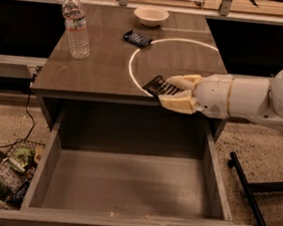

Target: Place rxbar chocolate into top drawer

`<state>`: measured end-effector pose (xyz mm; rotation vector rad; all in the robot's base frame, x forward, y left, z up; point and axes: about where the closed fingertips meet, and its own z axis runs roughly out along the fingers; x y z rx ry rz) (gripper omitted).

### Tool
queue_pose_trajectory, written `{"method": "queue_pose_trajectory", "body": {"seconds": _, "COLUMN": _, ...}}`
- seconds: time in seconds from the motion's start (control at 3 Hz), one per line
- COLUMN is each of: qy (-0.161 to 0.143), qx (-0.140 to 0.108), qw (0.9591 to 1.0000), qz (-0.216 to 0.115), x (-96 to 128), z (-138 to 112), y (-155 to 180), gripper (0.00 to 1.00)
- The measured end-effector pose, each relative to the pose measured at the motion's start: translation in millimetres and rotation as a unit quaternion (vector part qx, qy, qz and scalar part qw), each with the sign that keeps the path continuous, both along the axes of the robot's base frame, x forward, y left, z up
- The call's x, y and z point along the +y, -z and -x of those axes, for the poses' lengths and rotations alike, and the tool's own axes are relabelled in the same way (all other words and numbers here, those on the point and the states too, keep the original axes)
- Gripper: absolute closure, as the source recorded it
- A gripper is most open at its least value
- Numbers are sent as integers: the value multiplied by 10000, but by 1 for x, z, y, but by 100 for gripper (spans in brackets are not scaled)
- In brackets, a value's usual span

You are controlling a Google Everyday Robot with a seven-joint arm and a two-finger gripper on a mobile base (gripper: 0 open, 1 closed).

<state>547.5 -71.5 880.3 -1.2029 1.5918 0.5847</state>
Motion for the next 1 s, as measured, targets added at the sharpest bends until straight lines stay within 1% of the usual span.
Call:
{"method": "queue_pose_trajectory", "body": {"seconds": 0.33, "qy": -1, "qx": 0, "qw": 10000, "qz": 0, "x": 0, "z": 0, "y": 0, "gripper": 100}}
{"method": "queue_pose_trajectory", "body": {"seconds": 0.67, "qy": -54, "qx": 41, "qw": 9999, "qz": 99, "x": 16, "z": 6, "y": 15, "gripper": 100}}
{"method": "queue_pose_trajectory", "body": {"seconds": 1.0, "qy": -128, "qx": 149, "qw": 9998, "qz": 51, "x": 44, "z": 25, "y": 47, "gripper": 100}}
